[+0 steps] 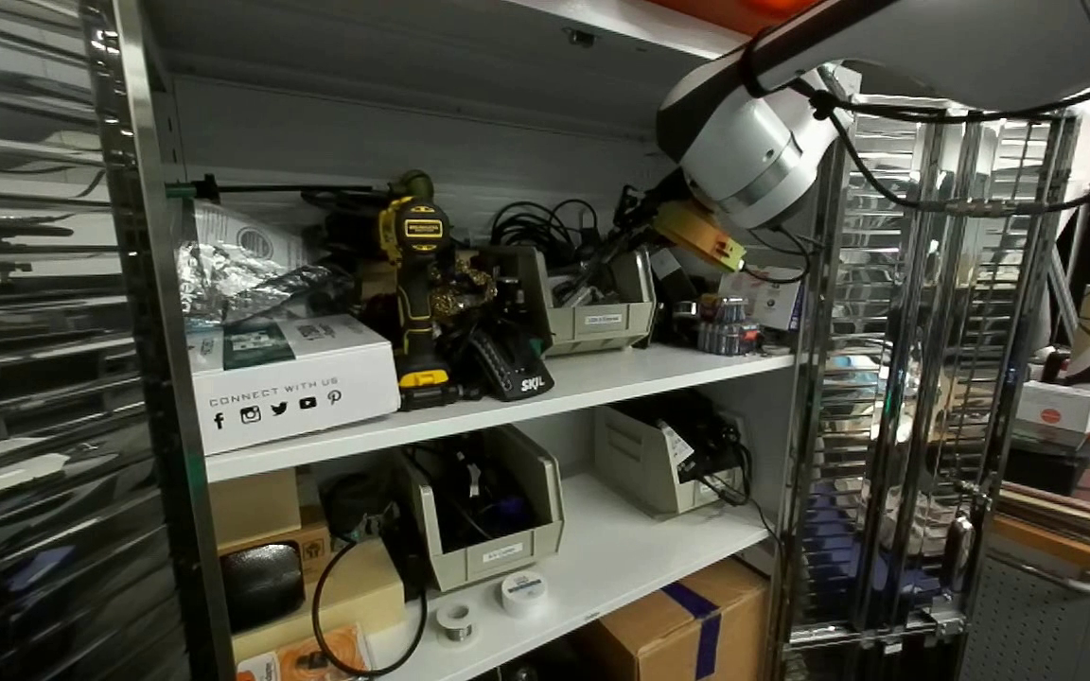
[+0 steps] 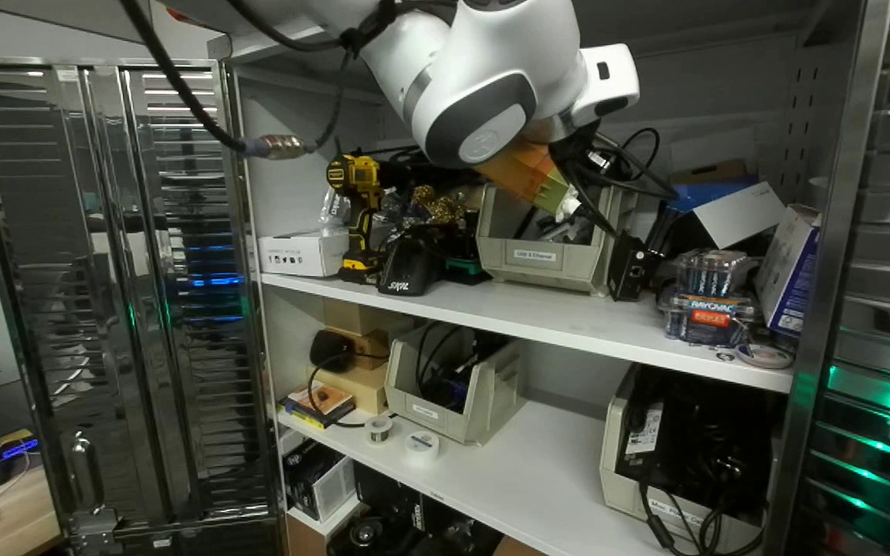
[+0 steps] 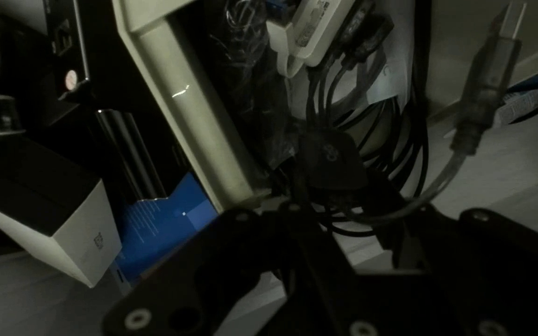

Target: Put the cable in the tool box

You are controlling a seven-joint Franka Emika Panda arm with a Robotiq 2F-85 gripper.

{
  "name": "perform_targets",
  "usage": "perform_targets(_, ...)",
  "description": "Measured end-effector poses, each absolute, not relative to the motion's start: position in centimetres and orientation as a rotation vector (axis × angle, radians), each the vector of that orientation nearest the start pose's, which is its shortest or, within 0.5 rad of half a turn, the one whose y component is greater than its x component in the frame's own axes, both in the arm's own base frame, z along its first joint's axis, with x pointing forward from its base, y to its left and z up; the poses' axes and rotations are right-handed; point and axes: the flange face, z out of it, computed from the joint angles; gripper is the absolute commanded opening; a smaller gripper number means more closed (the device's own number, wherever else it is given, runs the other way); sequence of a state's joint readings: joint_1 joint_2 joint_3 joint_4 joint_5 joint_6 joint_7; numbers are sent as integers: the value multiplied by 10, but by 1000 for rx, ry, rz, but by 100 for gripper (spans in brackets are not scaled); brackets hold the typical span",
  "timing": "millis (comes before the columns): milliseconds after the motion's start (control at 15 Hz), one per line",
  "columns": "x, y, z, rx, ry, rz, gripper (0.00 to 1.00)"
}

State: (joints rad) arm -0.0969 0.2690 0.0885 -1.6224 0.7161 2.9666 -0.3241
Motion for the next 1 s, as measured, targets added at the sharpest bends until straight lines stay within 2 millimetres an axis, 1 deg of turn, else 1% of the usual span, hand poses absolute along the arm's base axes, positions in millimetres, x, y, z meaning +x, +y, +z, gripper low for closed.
perform_targets(333,706,-56,570,-2397,380,-1458,13)
perform_targets(400,709,-55,566,-2410,370,-1453,59)
perform_targets(467,712,-54,560,-2427,361,-1433,60)
perform_targets(533,715,-54,555,-2445,352,-1409,65)
perform_targets(600,718,-53,549,-2465,345,-1385,73)
perform_targets(800,721,-47,546,-2504,318,-1334,96)
perform_targets(867,722,-45,545,-2513,309,-1315,100)
perform_targets(1000,723,-41,545,-2522,297,-1283,100)
